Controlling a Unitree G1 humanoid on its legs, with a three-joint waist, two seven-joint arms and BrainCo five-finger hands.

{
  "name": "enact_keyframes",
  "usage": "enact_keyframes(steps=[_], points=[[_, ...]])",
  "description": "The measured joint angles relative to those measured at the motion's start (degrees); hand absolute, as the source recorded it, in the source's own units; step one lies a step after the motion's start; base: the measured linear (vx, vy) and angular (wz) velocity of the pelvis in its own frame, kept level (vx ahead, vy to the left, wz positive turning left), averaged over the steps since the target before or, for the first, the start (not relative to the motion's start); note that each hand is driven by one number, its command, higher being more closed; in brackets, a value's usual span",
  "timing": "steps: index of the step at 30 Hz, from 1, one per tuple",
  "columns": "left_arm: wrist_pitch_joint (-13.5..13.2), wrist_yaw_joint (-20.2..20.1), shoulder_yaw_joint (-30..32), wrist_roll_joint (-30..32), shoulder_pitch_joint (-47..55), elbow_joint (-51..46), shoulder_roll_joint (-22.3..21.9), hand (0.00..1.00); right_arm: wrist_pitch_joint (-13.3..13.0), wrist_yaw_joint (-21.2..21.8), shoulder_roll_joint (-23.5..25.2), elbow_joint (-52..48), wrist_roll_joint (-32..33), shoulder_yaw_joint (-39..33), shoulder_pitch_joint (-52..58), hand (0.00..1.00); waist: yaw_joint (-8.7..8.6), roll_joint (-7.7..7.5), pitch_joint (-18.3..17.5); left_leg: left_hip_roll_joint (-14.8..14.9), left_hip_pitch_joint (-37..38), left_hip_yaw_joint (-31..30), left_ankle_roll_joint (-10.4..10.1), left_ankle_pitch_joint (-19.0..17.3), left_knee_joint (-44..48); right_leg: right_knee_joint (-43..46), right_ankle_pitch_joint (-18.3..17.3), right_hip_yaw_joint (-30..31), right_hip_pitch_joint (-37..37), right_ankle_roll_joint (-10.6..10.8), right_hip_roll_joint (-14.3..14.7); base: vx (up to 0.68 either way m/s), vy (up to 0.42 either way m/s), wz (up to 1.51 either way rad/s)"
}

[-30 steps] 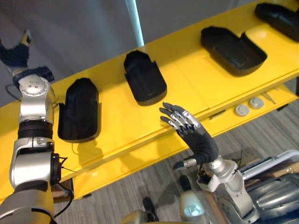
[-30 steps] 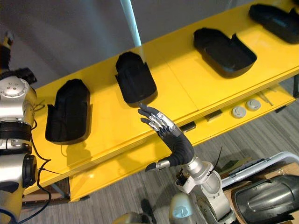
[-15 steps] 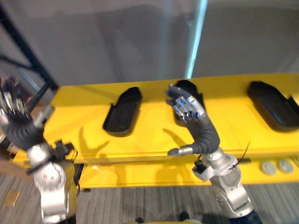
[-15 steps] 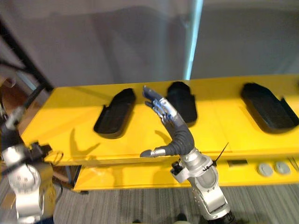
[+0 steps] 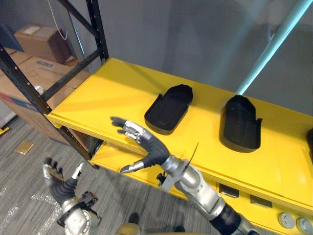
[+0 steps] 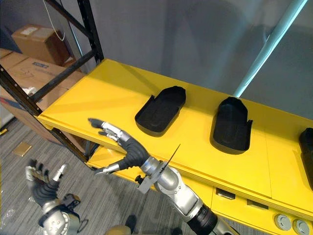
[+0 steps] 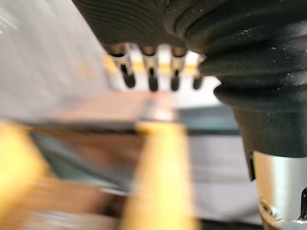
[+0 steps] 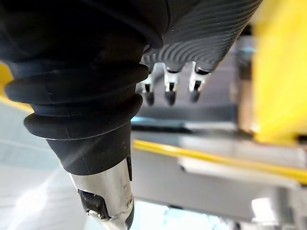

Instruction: Walk over and take plastic housings, then place them on the shelf

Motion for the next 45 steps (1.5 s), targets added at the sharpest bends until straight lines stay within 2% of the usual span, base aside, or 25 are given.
enact_keyframes(steps=[2,4,5,7,11,13,16,25,30,35,41,45], points=[[1.28,-3.39,0.87,-1.26,-1.61,13.31,0.76,0.0,0.43,0.59,1.13,3.45,-0.07,2.03,-1.4,1.0,0.62,0.45,1.94,0.11,-0.1,0.24,0.02,-0.52,0.5,0.23,0.01,0.08,-0.12,-0.01,0.02,0.0,0.0,-0.05],[1.43,-4.88,0.76,-1.08,-1.92,18.47,0.98,0.0,0.53,0.75,2.19,6.51,-0.2,2.43,-2.65,1.0,0.84,-0.12,2.8,0.17,-0.21,0.44,-0.19,-1.17,1.23,0.55,0.01,0.14,-0.13,-0.01,0.04,-0.04,-0.004,-0.05],[1.69,-7.19,0.13,-1.05,-2.02,23.13,1.45,0.0,0.51,0.12,3.34,9.91,-0.52,2.46,-3.55,1.0,0.9,0.53,3.48,0.29,-1.33,0.47,-0.09,-1.7,2.29,0.81,-0.01,0.26,-0.86,-0.08,0.1,-0.04,-0.002,-0.03],[1.68,-9.34,-0.32,-0.98,-2.59,27.89,2.11,0.0,0.35,-0.62,4.22,13.33,-1.98,2.52,-4.9,1.0,0.94,0.79,4.42,0.35,-2.78,0.76,-0.16,-2.47,4.31,0.94,0.04,0.5,-1.54,-0.17,0.16,-0.02,0.002,-0.06],[1.37,-12.76,-0.43,-1.4,-4.47,32.28,2.08,0.0,-0.28,-3.12,4.89,15.92,-3.08,1.77,-6.33,1.0,0.89,2.25,6.97,0.79,-4.74,1.31,-0.27,-3.95,7.28,1.0,0.13,1.43,-2.11,-0.61,0.67,-0.05,-0.009,-0.1],[1.19,-14.9,-1.93,-3.11,-5.71,33.69,2.12,0.0,-0.49,-4.48,4.96,16.24,-4.56,0.11,-7.41,1.0,0.87,3.69,8.26,1.02,-5.06,1.24,-0.44,-4.21,8.13,1.03,-0.03,1.42,-2.15,-0.88,0.94,-0.01,-0.01,-0.02],[0.13,-16.88,-4.22,-3.63,-5.77,33.88,2.12,0.0,-1.5,-5.59,4.97,16.25,-4.66,-2.5,-9.45,1.0,0.8,5.02,9.35,1.25,-5.05,1.24,-0.32,-4.11,8.1,0.98,-0.1,1.41,-2.18,-0.99,1.21,0.0,0.0,0.0],[-0.5,-19.51,-6.22,-5.83,-6.37,35.77,2.83,0.0,-1.51,-9.03,5.38,18.44,-5.94,-8.5,-14.76,1.0,0.9,4.8,10.23,1.61,-5.08,1.14,-0.57,-4.26,8.31,0.77,-0.13,1.28,-2.2,-1.04,1.59,0.02,-0.003,0.01],[-0.56,-19.71,-6.55,-5.84,-6.38,35.82,3.06,0.0,-1.3,-8.84,5.57,18.92,-6.68,-9.4,-15.91,1.0,0.9,5.0,10.35,1.66,-5.36,1.07,-0.67,-4.41,8.89,0.81,-0.22,1.23,-2.13,-1.14,1.63,-0.03,0.0,0.01],[-0.63,-19.7,-6.62,-5.85,-6.41,36.29,3.04,0.0,-0.71,-7.57,6.08,23.27,-6.86,-9.38,-17.06,1.0,0.97,6.08,11.02,1.76,-5.88,0.56,-0.7,-4.39,9.15,1.02,-0.36,0.38,-2.09,-1.32,1.71,-0.04,-0.001,0.05],[-0.76,-19.71,-6.71,-5.86,-6.42,37.92,2.97,0.0,0.12,-7.88,6.23,26.08,-9.12,-9.52,-17.67,1.0,1.05,6.18,11.15,1.87,-5.96,-0.05,-0.78,-4.34,9.1,1.03,-0.6,-0.09,-2.1,-1.63,1.87,0.02,0.0,0.05],[-0.83,-19.76,-6.95,-5.86,-7.58,37.85,3.07,0.0,0.06,-8.53,6.21,27.58,-9.2,-10.61,-19.43,1.0,1.1,6.24,13.51,1.87,-6.05,-0.14,-0.82,-4.31,9.14,1.05,-0.61,-0.18,-2.1,-1.63,1.86,0.0,0.002,0.01]])
